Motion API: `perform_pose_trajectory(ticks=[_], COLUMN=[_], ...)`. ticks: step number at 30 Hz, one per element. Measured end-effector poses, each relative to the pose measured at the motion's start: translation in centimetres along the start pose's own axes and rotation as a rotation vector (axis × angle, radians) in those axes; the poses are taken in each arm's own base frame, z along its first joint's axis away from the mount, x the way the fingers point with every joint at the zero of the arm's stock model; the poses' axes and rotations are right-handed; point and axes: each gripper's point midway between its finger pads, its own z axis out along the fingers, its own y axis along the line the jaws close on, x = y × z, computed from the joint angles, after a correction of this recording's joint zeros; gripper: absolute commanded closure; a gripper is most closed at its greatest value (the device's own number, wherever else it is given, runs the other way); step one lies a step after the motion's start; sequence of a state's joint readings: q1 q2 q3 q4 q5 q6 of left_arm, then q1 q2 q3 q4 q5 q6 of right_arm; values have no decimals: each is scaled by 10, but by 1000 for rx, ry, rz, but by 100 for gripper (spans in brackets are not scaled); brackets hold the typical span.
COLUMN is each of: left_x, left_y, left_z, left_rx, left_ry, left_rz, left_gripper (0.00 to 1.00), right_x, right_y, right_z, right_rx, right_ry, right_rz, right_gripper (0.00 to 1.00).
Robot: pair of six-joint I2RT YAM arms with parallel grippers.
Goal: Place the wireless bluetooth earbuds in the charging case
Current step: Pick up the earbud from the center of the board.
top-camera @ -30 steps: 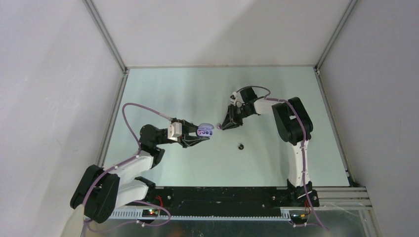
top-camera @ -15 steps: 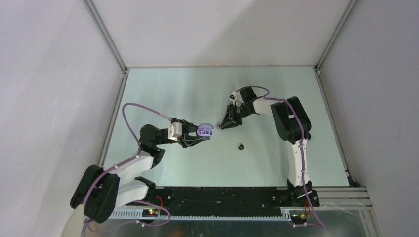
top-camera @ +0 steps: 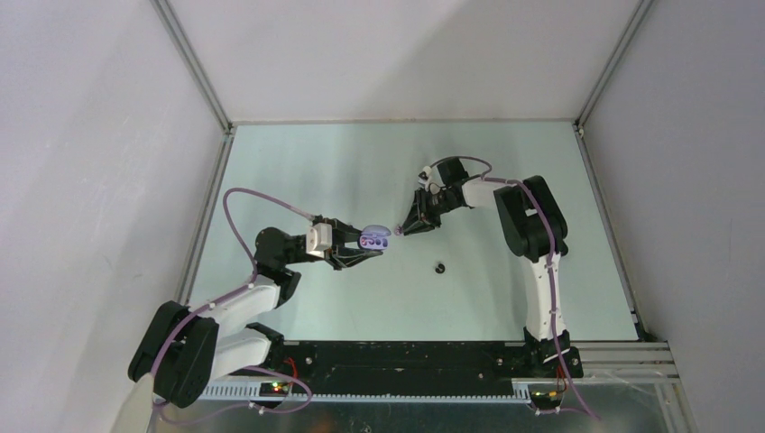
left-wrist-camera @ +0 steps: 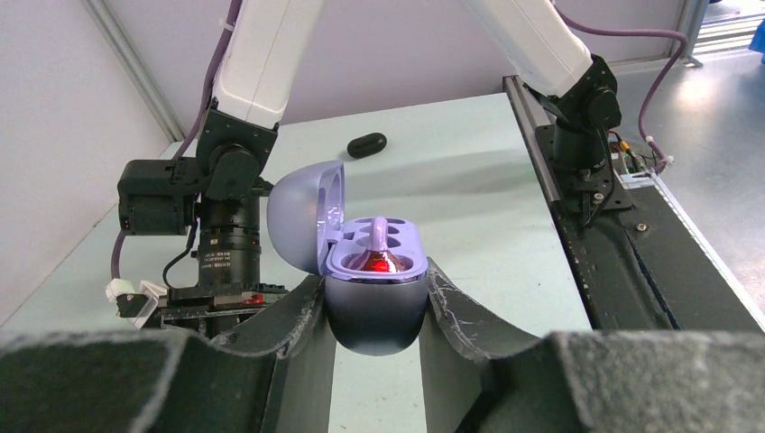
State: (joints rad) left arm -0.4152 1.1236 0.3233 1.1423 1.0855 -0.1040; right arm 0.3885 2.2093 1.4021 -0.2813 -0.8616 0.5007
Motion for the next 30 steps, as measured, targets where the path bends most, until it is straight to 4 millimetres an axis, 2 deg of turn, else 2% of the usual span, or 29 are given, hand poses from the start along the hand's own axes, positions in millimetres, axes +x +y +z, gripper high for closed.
perform_pose_trajectory(ticks=[15,20,30], left_x=[0,0,0], left_y=[0,0,0], left_z=[0,0,0], left_rx=[-1,-1,-1], left_ry=[0,0,0], left_rz=[0,0,0], left_gripper=[100,100,100], right_x=[-3,-9,-28], right_y=[1,1,0], right_z=[5,3,-17], right_rx=[-36,-45,-64], right_ry=[3,-18,-78], right_rz=[4,4,-8], right_gripper=[89,91,92])
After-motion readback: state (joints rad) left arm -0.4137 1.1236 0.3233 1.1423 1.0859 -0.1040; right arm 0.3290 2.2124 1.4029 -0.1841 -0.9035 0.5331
